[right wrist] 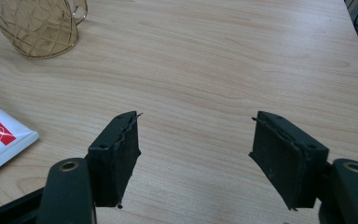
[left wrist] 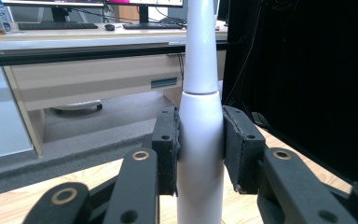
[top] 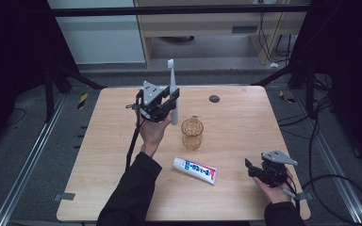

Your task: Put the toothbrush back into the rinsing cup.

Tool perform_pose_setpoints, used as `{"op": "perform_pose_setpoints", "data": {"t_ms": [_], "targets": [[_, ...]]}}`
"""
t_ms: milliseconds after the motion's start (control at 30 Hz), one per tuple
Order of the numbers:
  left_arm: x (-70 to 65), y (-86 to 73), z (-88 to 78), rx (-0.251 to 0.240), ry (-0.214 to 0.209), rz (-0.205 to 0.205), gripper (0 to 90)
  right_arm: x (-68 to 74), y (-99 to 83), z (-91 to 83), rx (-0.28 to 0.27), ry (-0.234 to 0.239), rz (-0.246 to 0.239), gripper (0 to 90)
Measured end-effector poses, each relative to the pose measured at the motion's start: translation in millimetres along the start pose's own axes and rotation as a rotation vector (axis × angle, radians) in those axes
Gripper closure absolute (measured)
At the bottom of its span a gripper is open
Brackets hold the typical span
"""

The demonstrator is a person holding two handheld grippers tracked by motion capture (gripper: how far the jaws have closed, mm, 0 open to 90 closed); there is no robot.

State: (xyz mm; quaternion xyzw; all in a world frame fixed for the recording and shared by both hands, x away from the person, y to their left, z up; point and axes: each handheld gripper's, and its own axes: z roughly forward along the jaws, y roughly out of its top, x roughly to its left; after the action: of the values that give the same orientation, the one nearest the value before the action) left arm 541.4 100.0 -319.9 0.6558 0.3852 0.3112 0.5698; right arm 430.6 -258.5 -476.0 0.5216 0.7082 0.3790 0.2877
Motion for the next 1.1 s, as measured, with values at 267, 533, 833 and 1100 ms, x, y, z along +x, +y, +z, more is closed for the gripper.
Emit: {"op": "perform_pose_setpoints", "data": {"t_ms": [267,533,833,1100], "targets": [[-7.2,-4.3,6.8,-0.021,-0.012,0.001,67.4,-0.2,0.0,0.0,-0.002,0.003,0.004,31.6],[-14.2,-8.7,9.7,-0.035,-0.014,0.011,67.4,-0.1,-0.2,-0.2,-0.004,0.003,0.000,31.6],[-18.7,-11.3,19.8,-0.032,-0.020,0.007,67.4,-0.7,-0.2,-0.6,-0.006,0.003,0.006,31.7],[-22.6,-17.6,27.0,-0.040,-0.025,0.014,67.4,-1.4,-0.4,-0.4,-0.009,0.001,0.000,31.8]]}}
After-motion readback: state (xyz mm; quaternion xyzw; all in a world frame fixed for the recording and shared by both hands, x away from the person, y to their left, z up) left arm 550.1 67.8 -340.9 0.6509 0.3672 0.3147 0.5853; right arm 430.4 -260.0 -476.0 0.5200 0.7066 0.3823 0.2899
